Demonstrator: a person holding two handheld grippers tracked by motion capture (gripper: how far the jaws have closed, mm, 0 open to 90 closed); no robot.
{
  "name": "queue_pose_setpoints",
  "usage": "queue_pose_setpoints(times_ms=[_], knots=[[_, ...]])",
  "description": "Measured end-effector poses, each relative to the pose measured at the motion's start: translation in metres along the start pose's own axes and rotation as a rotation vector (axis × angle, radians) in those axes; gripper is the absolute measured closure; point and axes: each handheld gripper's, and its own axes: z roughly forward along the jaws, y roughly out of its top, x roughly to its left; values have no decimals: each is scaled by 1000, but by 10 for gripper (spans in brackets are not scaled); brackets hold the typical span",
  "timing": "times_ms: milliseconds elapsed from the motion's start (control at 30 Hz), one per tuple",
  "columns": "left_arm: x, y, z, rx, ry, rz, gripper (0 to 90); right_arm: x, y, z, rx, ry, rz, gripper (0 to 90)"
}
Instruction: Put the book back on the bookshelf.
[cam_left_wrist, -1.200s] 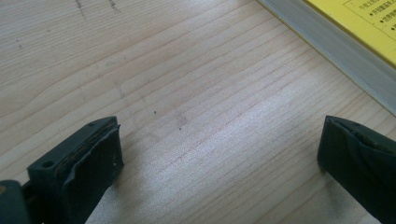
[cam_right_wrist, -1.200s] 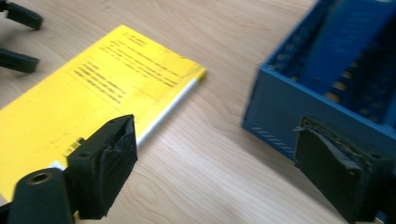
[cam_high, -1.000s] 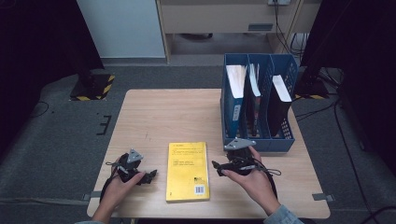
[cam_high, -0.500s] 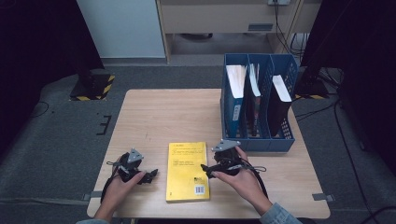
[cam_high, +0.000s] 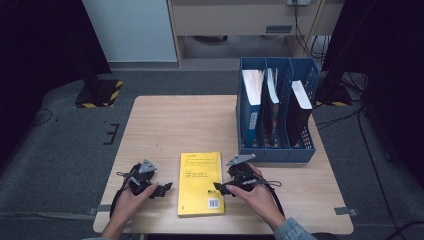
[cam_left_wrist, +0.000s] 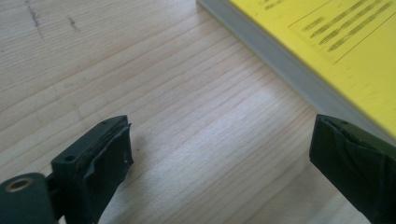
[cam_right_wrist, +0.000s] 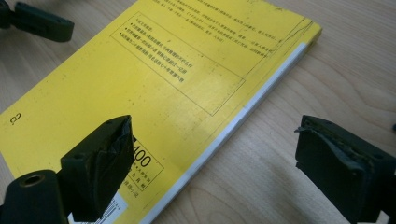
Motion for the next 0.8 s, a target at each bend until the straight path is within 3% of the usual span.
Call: queue_pose_setpoints(times_ms=[67, 100, 233, 300, 400, 533, 667, 800], knots=[[-4, 2, -5, -25, -43, -47, 70, 1, -2, 0, 6, 17, 0, 118], [-6, 3, -8, -32, -59, -51, 71, 1, -3, 0, 15, 28, 4, 118], [-19, 6, -9, -27, -99, -46, 79, 1, -6, -1, 13, 26, 10, 145], [-28, 9, -5, -16, -114, -11, 75, 0, -6, 0, 17, 38, 19, 152], [-37, 13, 1, -3, -139, -4, 78, 0, -7, 3, 28, 38, 9, 167], [-42, 16, 8, 17, -146, 8, 106, 3, -9, 8, 48, 50, -14, 179], [-45, 18, 15, 30, -168, -20, 118, 6, -12, 13, 70, 71, -22, 189], [-47, 19, 22, 61, -181, -10, 148, 8, -13, 17, 88, 88, -23, 191]])
